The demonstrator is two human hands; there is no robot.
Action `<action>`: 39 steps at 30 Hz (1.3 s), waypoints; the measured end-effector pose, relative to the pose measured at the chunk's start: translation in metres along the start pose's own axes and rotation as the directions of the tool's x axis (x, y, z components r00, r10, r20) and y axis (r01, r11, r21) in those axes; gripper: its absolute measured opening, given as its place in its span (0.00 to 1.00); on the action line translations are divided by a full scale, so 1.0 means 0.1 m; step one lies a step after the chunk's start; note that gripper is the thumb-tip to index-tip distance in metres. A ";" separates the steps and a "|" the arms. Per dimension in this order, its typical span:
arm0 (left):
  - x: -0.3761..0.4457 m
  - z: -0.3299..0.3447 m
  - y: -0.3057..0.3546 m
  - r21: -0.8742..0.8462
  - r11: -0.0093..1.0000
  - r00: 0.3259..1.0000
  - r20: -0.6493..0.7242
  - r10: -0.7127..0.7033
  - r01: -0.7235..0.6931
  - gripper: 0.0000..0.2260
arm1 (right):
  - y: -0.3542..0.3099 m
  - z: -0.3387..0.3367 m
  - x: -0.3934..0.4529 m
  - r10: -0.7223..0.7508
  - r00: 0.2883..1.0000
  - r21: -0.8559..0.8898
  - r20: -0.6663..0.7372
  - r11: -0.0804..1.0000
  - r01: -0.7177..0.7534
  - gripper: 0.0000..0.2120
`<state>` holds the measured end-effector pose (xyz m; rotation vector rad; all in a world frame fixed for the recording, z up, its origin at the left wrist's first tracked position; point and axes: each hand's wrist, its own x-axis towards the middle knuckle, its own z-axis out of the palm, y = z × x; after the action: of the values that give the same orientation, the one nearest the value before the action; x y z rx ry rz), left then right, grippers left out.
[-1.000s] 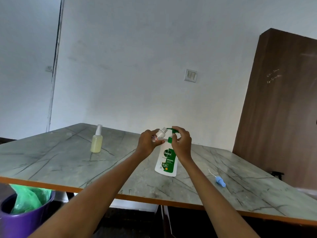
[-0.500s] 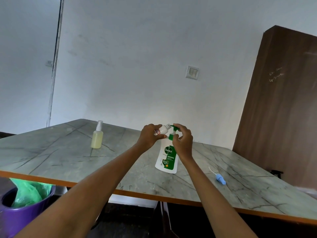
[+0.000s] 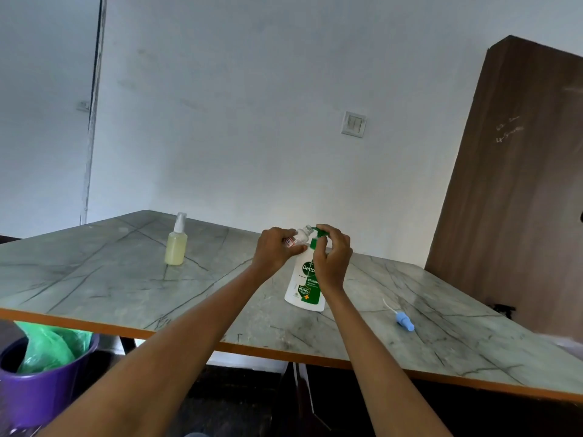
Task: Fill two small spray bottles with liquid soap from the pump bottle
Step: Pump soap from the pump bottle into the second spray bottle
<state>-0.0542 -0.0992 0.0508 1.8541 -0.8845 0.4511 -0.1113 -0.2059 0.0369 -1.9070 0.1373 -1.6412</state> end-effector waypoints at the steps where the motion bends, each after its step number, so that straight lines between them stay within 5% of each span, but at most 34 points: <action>1: 0.00 0.00 0.01 -0.005 1.000 1.000 0.010 -0.003 0.003 0.22 | 0.00 -0.01 0.00 0.015 1.000 0.009 0.009 1.000 -0.015 0.15; 21: 0.26 -0.25 0.14 -0.096 0.982 0.926 0.357 -0.120 0.164 0.14 | 0.06 -0.01 0.07 0.025 0.998 0.077 -0.060 0.997 -0.020 0.16; 33: 0.29 -0.26 0.17 -0.152 0.970 0.930 0.346 -0.127 0.189 0.12 | 0.07 0.03 0.12 0.084 0.996 0.123 -0.039 0.989 -0.079 0.18; 39: 0.30 -0.21 0.11 -0.129 0.977 0.930 0.349 -0.113 0.167 0.13 | 0.10 0.10 0.05 0.043 0.988 0.146 -0.151 0.989 -0.021 0.16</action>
<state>-0.0410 -0.0941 0.0869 1.8628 -0.9761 -0.0337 -0.0976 -0.2125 0.0357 -1.6630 0.1083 -1.7273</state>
